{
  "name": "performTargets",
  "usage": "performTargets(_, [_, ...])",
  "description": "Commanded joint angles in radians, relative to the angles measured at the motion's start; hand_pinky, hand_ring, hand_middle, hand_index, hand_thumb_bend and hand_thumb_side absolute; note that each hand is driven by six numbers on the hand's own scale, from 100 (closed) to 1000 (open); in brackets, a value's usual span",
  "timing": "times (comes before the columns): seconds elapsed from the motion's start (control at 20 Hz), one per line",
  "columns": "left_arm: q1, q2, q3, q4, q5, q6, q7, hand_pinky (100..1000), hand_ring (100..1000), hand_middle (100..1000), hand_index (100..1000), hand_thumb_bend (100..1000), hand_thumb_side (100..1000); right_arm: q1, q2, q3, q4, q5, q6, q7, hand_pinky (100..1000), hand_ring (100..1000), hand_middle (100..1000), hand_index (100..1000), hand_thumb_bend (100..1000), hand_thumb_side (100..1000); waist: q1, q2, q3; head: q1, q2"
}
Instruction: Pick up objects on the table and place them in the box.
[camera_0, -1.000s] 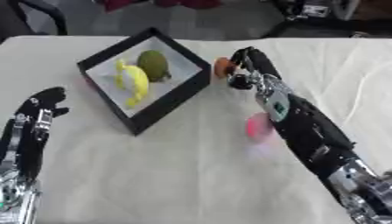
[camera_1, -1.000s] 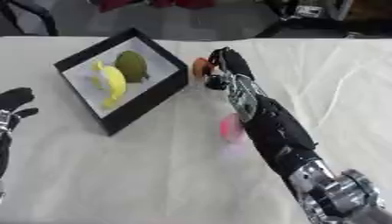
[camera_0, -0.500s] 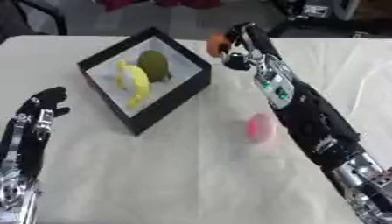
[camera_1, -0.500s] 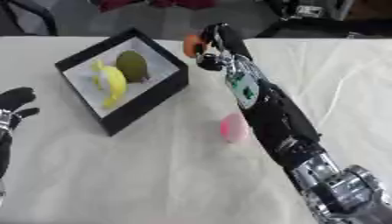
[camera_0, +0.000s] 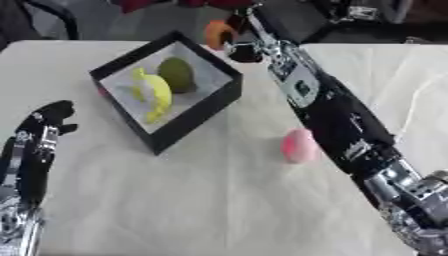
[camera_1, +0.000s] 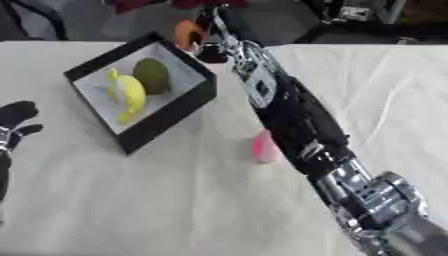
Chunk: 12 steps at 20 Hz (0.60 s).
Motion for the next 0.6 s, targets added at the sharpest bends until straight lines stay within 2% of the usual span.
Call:
performTargets(0.05, [-0.022,-0.003,-0.008,-0.019,0.008,-0.003,-0.009,782,842,768,800,164,756,-0.033,0.029,-0.014,0.027,0.015,-0.003,0.005,719,617,545,323,100,100,0.018,-0.001,0.009,-0.018,-0.002])
performTargets(0.25, [-0.034,-0.008,-0.014,-0.021,0.013,-0.003,-0.015,782,841,765,800,165,756,-0.028,0.053,-0.028,0.071,0.031,-0.004,0.003,719,617,547,330,100,100,0.018,0.005,0.025,-0.039,-0.002])
performTargets(0.5, [-0.041,-0.011,-0.017,-0.021,0.014,-0.002,-0.020,782,839,761,800,165,756,-0.023,0.064,-0.039,0.107,0.053,-0.008,-0.010,719,617,548,342,100,100,0.019,0.009,0.034,-0.044,-0.002])
performTargets(0.55, [-0.042,-0.011,-0.018,-0.022,0.014,-0.002,-0.020,782,840,762,800,166,756,-0.019,0.064,-0.041,0.115,0.057,-0.006,-0.016,722,622,561,469,100,100,0.018,0.010,0.035,-0.044,-0.002])
performTargets(0.6, [-0.042,-0.011,-0.018,-0.022,0.015,-0.002,-0.021,782,840,762,800,166,755,-0.015,0.065,-0.042,0.121,0.064,-0.005,-0.024,723,625,565,502,100,100,0.017,0.011,0.035,-0.042,-0.002])
